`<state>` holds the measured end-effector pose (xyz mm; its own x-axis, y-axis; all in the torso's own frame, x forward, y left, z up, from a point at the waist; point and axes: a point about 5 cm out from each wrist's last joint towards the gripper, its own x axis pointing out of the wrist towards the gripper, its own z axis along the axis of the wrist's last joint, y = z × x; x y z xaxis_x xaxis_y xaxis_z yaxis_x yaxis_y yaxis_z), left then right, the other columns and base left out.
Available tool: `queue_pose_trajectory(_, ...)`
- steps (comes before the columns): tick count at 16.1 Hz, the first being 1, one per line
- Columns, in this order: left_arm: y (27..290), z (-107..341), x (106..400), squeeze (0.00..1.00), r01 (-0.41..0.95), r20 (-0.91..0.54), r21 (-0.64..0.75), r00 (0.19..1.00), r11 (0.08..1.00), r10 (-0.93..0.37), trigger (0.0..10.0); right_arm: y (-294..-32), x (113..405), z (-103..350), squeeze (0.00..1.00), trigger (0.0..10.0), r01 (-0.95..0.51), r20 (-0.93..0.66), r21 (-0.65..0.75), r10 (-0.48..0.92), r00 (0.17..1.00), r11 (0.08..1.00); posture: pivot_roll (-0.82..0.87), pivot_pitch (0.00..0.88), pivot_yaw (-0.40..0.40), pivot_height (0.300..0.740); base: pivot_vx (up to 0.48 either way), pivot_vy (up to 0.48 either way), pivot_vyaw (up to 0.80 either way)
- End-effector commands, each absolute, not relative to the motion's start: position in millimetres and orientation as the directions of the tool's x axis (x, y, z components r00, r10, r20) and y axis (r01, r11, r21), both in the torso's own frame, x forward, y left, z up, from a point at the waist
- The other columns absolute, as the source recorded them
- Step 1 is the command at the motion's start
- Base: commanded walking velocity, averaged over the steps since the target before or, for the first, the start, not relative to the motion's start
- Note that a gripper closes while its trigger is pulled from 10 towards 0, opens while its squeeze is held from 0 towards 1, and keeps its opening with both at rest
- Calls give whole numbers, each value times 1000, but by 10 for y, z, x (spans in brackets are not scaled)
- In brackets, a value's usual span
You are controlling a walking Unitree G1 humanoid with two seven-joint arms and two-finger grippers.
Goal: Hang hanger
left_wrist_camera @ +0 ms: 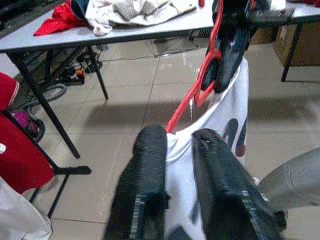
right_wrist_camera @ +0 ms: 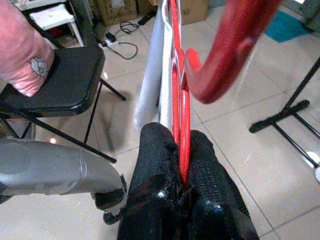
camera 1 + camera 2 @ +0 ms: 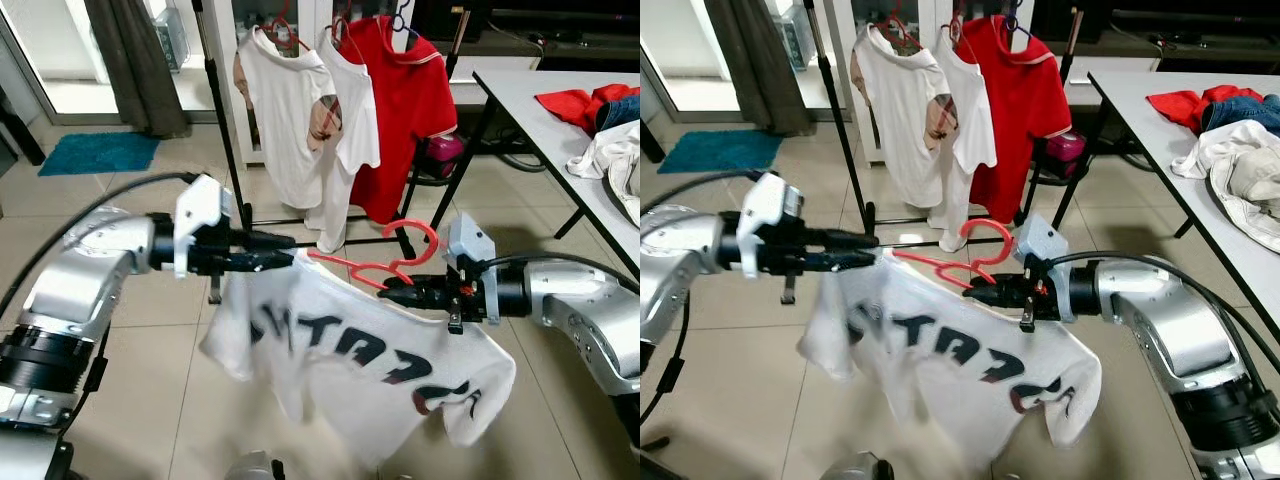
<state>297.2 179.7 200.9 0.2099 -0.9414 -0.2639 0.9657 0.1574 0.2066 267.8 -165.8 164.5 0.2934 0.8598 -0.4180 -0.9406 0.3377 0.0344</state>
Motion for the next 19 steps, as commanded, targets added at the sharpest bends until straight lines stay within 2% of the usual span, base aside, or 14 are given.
queue_pose_trajectory(1, 1821, 2042, 2930, 1000, 967, -273, 215, 195, 138, -942, 10000, -1707, 2690, 1673, 0, 0, -934, -416, 4, 850, 324, 358, -19, 0, -5, 740, 0, 0, 0)
queue_pose_trajectory(4, 1854, 2024, 2943, 1000, 958, -277, 224, 241, 181, -930, 10000, -1699, 2675, 1635, 0, 0, -927, -416, 21, 847, 332, 373, -13, 0, -11, 740, 0, 0, 0)
queue_pose_trajectory(5, 1820, 1987, 3007, 1000, 907, -217, 239, 398, 347, -891, 10000, -1664, 2679, 1587, 0, 0, -883, -355, 2, 825, 438, 470, -6, 0, -14, 740, 0, 0, 0)
queue_pose_trajectory(6, 1809, 1951, 3018, 1000, 888, -217, 221, 448, 403, -867, 10000, -1649, 2686, 1572, 0, 0, -861, -329, -10, 811, 483, 509, -4, 0, -13, 740, 0, 0, 0)
queue_pose_trajectory(7, 1768, 1785, 2938, 1000, 881, -228, 138, 472, 452, -852, 10000, -1622, 2666, 1510, 0, 0, -808, -294, 12, 774, 561, 590, -2, 6, -11, 740, 0, 0, 0)
queue_pose_trajectory(8, 1745, 1692, 2893, 992, 869, -222, 104, 494, 483, -841, 10000, -1608, 2635, 1465, 0, 0, -777, -283, 33, 752, 596, 628, -3, 18, -6, 740, 0, 0, 0)
queue_pose_trajectory(9, 1704, 1599, 2846, 290, 836, -185, 95, 548, 540, -816, 10000, -1583, 2578, 1401, 0, 0, -729, -271, 65, 715, 645, 682, -4, 29, -1, 740, 0, 0, 0)
queue_pose_trajectory(10, 1619, 1518, 2806, 0, 738, -126, 36, 672, 674, -730, 10000, -1567, 2478, 1260, 0, 0, -578, -264, 133, 590, 763, 805, -13, 48, 22, 740, 0, 0, 0)
queue_pose_trajectory(12, 1576, 1509, 2782, 0, 695, -89, -6, 716, 719, -693, 10000, -1559, 2430, 1207, 0, 0, -500, -254, 160, 525, 812, 851, -17, 47, 31, 740, 0, 0, 0)
queue_pose_trajectory(13, 1607, 1452, 2793, 0, 558, -85, -47, 824, 829, -559, 10000, -1544, 2386, 1175, 0, 7922, -371, -238, 166, 402, 884, 914, -30, 44, 47, 740, 0, 0, 0)
queue_pose_trajectory(14, 1616, 1408, 2783, 0, 516, -99, -65, 849, 854, -520, 10000, -1557, 2375, 1156, 0, 10000, -306, -242, 161, 338, 909, 938, -31, 40, 52, 740, 0, 0, 0)
queue_pose_trajectory(16, 1637, 1285, 2754, 0, 422, -177, 4, 892, 906, -415, 10000, -1612, 2366, 1119, 0, 10000, -140, -279, 88, 159, 947, 986, -42, 37, 57, 740, 0, 0, 0)
queue_pose_trajectory(17, 1642, 1288, 2774, 0, 377, -193, 31, 911, 926, -364, 10000, -1607, 2357, 1134, 0, 10000, -117, -277, 71, 132, 952, 991, -42, 36, 51, 740, 0, 0, 0)
queue_pose_trajectory(19, 1629, 1351, 2838, 0, 338, -160, 13, 930, 941, -332, 10000, -1554, 2339, 1148, 0, 10000, -217, -262, 69, 227, 938, 974, -28, 40, 31, 740, 0, 0, 0)
